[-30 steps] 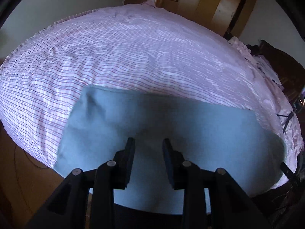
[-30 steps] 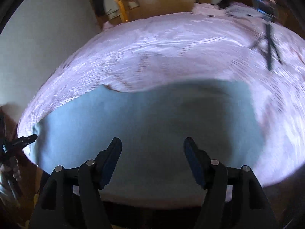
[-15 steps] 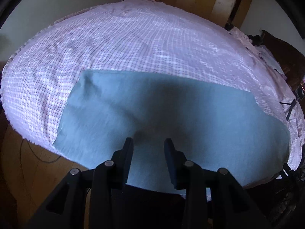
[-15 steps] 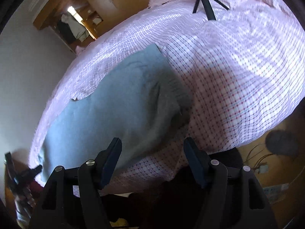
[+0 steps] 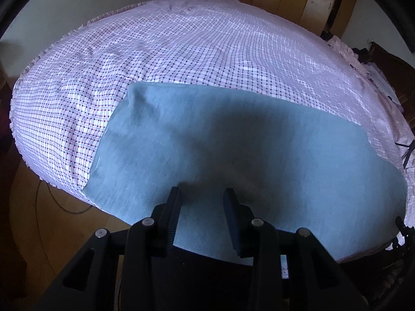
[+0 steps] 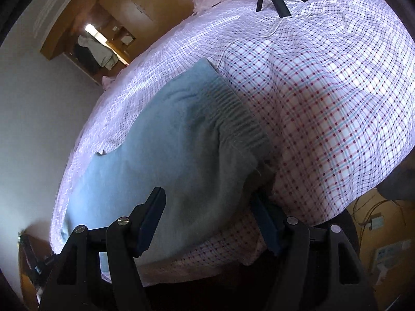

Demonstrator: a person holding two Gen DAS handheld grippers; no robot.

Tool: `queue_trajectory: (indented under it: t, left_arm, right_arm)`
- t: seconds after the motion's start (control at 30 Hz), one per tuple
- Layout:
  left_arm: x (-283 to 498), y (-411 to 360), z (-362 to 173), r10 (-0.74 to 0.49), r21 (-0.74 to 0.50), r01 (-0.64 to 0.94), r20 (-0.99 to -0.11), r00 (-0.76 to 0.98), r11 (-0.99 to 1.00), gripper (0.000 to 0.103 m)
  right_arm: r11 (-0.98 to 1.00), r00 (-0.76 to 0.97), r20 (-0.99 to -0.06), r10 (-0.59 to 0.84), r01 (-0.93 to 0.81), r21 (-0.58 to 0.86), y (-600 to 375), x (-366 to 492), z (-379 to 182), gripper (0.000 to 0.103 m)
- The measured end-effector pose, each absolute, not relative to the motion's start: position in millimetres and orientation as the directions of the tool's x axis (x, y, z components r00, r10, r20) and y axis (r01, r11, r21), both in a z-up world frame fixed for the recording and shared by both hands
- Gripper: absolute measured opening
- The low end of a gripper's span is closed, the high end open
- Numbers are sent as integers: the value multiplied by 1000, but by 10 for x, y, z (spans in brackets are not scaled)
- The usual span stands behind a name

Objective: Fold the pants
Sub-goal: 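Lift the waistband with the right gripper and fold it over the legs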

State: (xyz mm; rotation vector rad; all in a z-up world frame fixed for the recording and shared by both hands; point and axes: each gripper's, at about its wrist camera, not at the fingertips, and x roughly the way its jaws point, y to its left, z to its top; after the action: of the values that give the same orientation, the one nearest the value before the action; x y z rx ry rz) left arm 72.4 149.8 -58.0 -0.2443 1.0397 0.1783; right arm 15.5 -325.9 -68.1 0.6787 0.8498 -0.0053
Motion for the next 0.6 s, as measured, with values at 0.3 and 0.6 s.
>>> queue_trajectory:
  t: [0.3,0.6]
  left_arm:
    - [738,1510,-606,32,-108,-249,-866,499,962,37]
    - [734,1516,-616,25,-117,-248,-863,505,962,38]
  right_arm:
    - [793,694,-682,233,270,546,-3232,220,-751,62]
    - [837,690,-694,204,244,489,-3117,258,-791,61]
